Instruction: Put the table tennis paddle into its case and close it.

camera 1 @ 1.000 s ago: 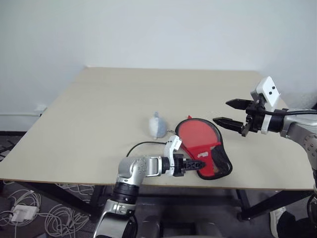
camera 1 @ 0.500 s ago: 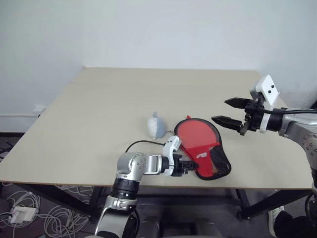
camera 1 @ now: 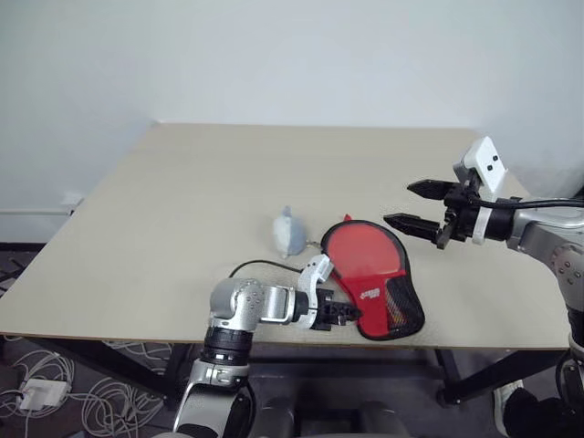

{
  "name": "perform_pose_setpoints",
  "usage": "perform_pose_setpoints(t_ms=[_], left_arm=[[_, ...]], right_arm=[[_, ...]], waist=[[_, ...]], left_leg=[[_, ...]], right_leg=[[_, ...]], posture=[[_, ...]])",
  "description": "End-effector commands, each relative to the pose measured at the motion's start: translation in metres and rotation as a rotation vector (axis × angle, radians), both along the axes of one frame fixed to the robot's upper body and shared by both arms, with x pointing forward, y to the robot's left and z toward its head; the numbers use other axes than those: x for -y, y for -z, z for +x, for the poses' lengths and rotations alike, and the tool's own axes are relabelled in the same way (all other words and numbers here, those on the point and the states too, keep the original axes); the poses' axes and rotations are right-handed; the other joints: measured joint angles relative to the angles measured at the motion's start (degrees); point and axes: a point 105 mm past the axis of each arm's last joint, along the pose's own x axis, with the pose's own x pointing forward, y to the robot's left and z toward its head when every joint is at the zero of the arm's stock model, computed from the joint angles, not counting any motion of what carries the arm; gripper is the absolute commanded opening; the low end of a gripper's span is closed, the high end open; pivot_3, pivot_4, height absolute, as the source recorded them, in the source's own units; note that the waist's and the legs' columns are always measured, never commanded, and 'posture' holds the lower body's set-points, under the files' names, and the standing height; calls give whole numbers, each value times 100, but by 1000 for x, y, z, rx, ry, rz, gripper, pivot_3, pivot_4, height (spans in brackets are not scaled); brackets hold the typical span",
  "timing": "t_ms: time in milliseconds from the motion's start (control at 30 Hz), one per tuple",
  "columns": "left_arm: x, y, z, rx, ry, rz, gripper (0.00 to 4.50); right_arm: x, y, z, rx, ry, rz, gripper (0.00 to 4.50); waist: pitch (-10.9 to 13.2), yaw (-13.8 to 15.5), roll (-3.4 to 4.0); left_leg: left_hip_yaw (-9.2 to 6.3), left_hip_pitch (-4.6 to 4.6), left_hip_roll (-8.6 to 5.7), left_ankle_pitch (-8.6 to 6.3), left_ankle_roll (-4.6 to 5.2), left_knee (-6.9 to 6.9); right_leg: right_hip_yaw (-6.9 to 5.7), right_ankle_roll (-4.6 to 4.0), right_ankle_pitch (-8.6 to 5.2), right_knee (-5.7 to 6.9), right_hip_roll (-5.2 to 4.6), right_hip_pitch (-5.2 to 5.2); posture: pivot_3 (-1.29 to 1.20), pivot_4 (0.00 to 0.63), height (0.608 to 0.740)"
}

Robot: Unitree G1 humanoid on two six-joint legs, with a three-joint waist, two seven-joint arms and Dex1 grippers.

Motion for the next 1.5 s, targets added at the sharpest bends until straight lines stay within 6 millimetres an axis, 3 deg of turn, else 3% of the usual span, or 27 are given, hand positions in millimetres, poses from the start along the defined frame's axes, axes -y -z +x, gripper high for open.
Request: perform_pose_setpoints(t_ms=[33, 367, 767, 1133, 1300, 1500], left_arm=[[0, -11, -14, 16, 70, -43, 24], [-18, -18, -53, 28, 236, -44, 24], [10, -22, -59, 31, 278, -72, 24], [-8, -14, -56, 34, 265, -6, 24], [-17, -24, -47, 80, 235, -16, 1215], [-35, -41, -47, 166, 230, -21, 3413]], right_arm=[[-7, -16, -5, 56, -30, 9, 4500], [-12, -8, -10, 16, -46, 21, 4500], [-14, -7, -11, 10, -54, 22, 4500], [-17, -9, -7, 23, -57, 28, 4500], [-20, -9, -4, 28, -63, 37, 4500], [-26, -11, 0, 35, -85, 43, 4500]], waist=[[0, -5, 0], [1, -23, 1], [1, -21, 1], [1, -23, 1], [2, -24, 2], [3, -27, 1]], left_leg=[[-1, 0, 1, 0, 0, -1], [-7, 1, 21, -1, -1, -1], [-3, 2, 0, 1, -1, 19], [0, 2, 0, 0, -2, 22], [0, 2, 0, 0, -2, 21], [-1, 2, 4, 0, -2, 20]], right_leg=[[0, 0, 0, 0, 0, 0], [8, -1, -1, 2, 0, -4], [6, -3, 0, 5, 4, 3], [6, -3, 0, 6, 7, 2], [7, -3, -1, 5, 6, 1], [8, -3, -1, 6, 6, -2]], posture=[[0, 0, 734], [0, 0, 734], [0, 0, 734], [0, 0, 734], [0, 0, 734], [0, 0, 734]])
